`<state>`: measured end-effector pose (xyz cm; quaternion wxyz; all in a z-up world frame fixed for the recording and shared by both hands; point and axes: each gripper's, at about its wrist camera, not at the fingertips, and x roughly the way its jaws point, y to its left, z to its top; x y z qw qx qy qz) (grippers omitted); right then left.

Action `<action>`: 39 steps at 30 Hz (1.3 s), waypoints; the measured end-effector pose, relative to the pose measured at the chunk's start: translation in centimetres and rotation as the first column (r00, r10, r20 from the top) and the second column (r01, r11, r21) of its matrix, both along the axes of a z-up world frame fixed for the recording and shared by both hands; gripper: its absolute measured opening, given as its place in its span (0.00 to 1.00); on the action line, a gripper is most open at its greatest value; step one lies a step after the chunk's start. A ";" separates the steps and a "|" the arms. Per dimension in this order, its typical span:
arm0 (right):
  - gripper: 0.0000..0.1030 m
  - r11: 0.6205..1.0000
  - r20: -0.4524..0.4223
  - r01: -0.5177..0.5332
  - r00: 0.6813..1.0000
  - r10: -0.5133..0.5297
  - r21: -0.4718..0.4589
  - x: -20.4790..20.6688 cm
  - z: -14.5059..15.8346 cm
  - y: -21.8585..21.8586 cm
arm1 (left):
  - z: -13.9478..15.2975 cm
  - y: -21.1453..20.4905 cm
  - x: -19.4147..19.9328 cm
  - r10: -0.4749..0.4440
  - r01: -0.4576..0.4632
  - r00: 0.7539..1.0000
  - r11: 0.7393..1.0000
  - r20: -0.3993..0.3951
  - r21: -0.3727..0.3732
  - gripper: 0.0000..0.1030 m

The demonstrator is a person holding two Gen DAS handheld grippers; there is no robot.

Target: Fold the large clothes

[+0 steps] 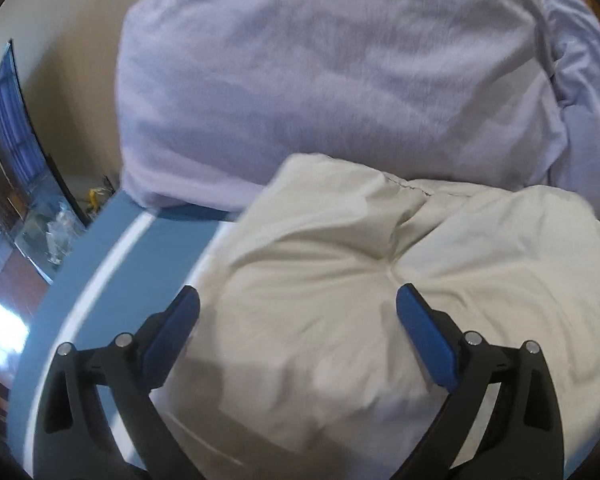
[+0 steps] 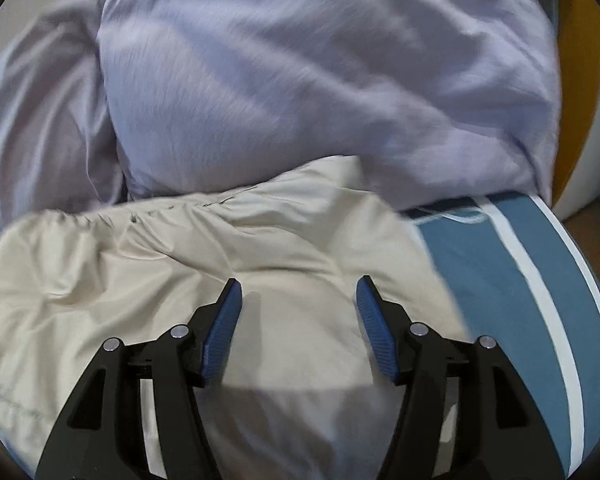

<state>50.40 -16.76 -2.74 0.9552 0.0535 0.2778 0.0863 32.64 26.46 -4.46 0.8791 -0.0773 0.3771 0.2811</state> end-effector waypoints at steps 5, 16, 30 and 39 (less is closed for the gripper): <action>0.70 0.997 -0.010 0.049 0.999 -0.049 0.064 -3.4 0.7 -4.6 | 1.4 0.8 -4.0 0.029 -0.029 1.000 0.999 0.003 -0.014 0.95; 0.71 0.970 -0.183 0.053 0.983 -0.009 0.238 -7.0 -3.7 -8.8 | -1.3 0.6 -9.0 0.065 -0.073 0.997 0.981 -0.049 -0.181 0.95; 0.71 0.916 -0.248 0.059 0.968 0.045 0.398 -5.7 -6.8 -9.7 | -4.0 -0.1 -7.4 0.076 -0.090 0.995 0.953 -0.060 -0.290 0.96; 0.67 0.889 -0.224 0.039 0.972 0.072 0.455 -5.5 -7.6 -9.9 | -5.0 1.1 -7.4 0.115 -0.109 0.993 0.908 -0.011 -0.405 0.93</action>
